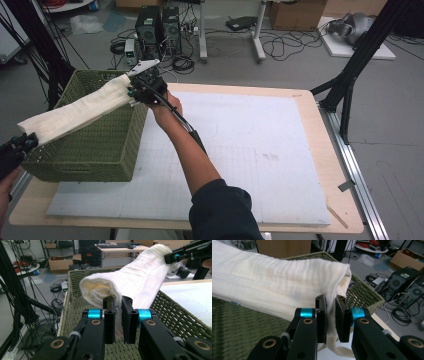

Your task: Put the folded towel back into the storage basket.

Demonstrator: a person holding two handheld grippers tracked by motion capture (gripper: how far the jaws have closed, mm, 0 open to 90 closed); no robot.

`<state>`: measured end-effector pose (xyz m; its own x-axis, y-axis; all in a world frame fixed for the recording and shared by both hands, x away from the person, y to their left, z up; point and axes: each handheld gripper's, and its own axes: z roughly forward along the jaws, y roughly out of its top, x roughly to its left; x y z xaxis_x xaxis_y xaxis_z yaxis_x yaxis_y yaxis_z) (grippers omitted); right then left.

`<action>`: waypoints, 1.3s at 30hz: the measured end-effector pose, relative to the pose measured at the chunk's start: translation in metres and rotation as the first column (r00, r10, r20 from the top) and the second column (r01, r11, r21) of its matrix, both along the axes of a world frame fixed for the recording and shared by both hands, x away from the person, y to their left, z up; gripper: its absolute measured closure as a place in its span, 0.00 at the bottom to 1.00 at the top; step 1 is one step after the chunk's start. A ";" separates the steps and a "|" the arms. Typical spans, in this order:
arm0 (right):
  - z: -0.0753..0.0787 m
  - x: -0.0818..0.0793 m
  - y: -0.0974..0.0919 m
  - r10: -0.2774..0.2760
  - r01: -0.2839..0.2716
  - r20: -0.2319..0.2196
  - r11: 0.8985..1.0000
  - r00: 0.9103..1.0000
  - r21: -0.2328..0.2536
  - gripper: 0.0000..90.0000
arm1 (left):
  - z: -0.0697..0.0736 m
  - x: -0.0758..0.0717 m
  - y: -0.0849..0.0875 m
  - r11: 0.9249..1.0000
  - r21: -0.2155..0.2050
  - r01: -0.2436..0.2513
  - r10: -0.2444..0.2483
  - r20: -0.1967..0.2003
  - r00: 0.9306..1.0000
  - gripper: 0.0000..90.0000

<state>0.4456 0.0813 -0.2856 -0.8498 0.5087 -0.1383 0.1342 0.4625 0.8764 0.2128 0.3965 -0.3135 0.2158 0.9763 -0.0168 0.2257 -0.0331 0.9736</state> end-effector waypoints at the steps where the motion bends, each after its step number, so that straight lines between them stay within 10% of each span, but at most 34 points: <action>1: 0.001 0.002 0.002 0.000 0.000 0.001 1.000 1.000 0.001 0.91 | 0.000 0.000 0.001 1.000 -0.004 -0.004 0.004 0.001 1.000 0.91; 27: -0.005 0.029 0.040 -0.019 0.019 -0.008 1.000 1.000 -0.004 0.90 | -0.008 0.012 0.007 0.997 0.026 -0.068 0.068 -0.013 0.998 0.90; 33: -0.015 0.033 0.043 -0.050 0.050 0.013 0.998 0.999 -0.049 0.63 | -0.011 0.010 0.009 0.994 0.037 -0.100 0.098 0.034 0.995 0.49; 39: -0.011 0.033 0.033 -0.064 0.064 0.011 0.998 0.998 -0.021 0.61 | -0.009 0.007 0.009 0.996 0.025 -0.091 0.090 0.039 0.995 0.46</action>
<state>0.4782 0.1142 -0.2970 -0.8139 0.5590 -0.1582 0.1554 0.4719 0.8678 0.2194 0.4058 -0.3227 0.1265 0.9918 0.0165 0.1916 -0.0407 0.9806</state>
